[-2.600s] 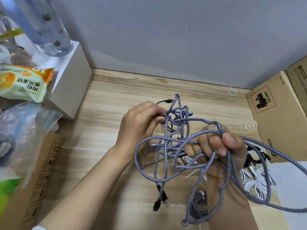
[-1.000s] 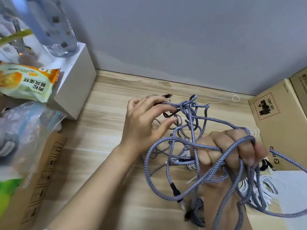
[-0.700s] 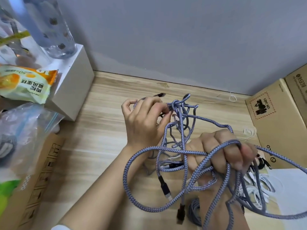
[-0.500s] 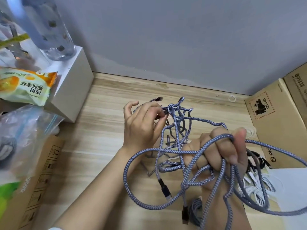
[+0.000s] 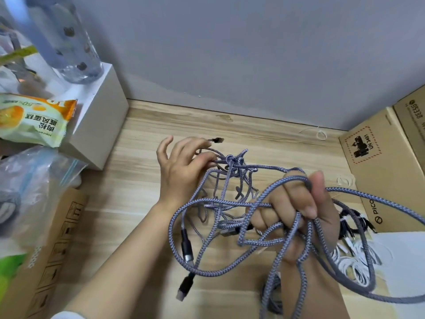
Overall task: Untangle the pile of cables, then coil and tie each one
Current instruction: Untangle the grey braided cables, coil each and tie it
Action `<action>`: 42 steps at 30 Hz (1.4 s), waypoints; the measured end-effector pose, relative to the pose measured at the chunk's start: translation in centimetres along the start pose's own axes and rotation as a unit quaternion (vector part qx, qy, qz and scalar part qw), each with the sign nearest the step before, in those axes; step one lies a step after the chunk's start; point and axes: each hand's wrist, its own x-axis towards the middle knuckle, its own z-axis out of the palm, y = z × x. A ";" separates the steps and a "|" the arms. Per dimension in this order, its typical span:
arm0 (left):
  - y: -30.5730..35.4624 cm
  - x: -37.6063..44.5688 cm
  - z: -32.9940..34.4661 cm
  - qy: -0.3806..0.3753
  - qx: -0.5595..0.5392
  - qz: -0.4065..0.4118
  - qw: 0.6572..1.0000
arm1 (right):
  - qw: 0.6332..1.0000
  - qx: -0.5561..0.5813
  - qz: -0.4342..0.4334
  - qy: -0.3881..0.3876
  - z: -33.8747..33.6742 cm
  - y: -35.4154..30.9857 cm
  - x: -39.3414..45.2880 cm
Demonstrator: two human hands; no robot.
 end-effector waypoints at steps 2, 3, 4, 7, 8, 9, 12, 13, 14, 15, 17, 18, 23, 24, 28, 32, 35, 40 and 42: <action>-0.7 -0.1 -0.2 0.017 0.012 -0.026 0.999 | 0.999 0.046 -0.008 -0.024 1.0 0.1 0.5; -0.9 0.0 -0.3 0.014 0.018 -0.026 0.999 | 0.999 0.030 0.000 -0.028 0.8 0.3 0.6; -1.1 -0.1 -0.3 0.004 0.017 -0.035 0.999 | 0.999 0.007 0.008 -0.034 0.7 0.3 0.6; -1.6 0.1 -0.1 -0.024 0.006 -0.061 0.998 | 0.999 -0.037 0.023 -0.033 0.6 0.7 0.5; -1.7 0.2 -0.1 -0.036 0.000 -0.068 0.997 | 0.998 -0.050 0.030 -0.033 0.6 0.7 0.4; -1.7 0.4 0.0 -0.049 -0.013 -0.077 0.996 | 0.997 -0.056 0.037 -0.029 0.6 0.8 0.3; -1.4 0.9 -0.5 -0.087 -0.071 -0.111 0.987 | 0.984 -0.171 0.054 0.008 0.3 0.2 -0.1; -1.1 1.2 -1.0 -0.091 -0.098 -0.128 0.983 | 0.966 -0.250 0.063 0.034 0.2 -0.3 -0.2; -0.9 1.3 -1.3 -0.088 -0.121 -0.138 0.979 | 0.941 -0.325 0.074 0.057 0.2 -0.7 -0.3; -0.5 1.5 -1.9 -0.086 -0.136 -0.144 0.976 | 0.917 -0.382 0.081 0.080 0.1 -1.0 -0.3; 0.4 1.8 -3.0 -0.081 -0.155 -0.149 0.973 | 0.888 -0.430 0.093 0.135 -0.4 -1.5 -0.4; 0.8 2.0 -3.5 -0.079 -0.166 -0.153 0.971 | 0.879 -0.438 0.101 0.158 -0.6 -1.5 -0.3; 2.5 3.0 -5.0 -0.064 -0.209 -0.162 0.962 | 0.876 -0.393 0.117 0.253 -1.7 -1.6 -0.2; 2.7 3.1 -5.1 -0.062 -0.215 -0.163 0.961 | 0.876 -0.391 0.115 0.260 -1.7 -1.5 -0.1; 3.1 3.1 -5.1 -0.068 -0.249 -0.186 0.948 | 0.878 -0.362 0.084 0.303 -1.4 -1.5 0.2; 3.1 3.1 -4.8 -0.076 -0.313 -0.241 0.916 | 0.873 -0.352 0.052 0.334 -0.9 -1.2 0.5; 3.2 3.3 -4.9 -0.100 -0.325 -0.251 0.906 | 0.867 -0.360 0.050 0.341 -0.3 -1.4 0.5; 3.1 3.1 -4.9 -0.189 -0.382 -0.284 0.859 | 0.864 -0.361 0.026 0.351 0.1 -1.5 0.2; 2.9 2.8 -4.7 -0.189 -0.353 -0.294 0.868 | 0.871 -0.352 -0.005 0.343 0.3 -1.7 -0.1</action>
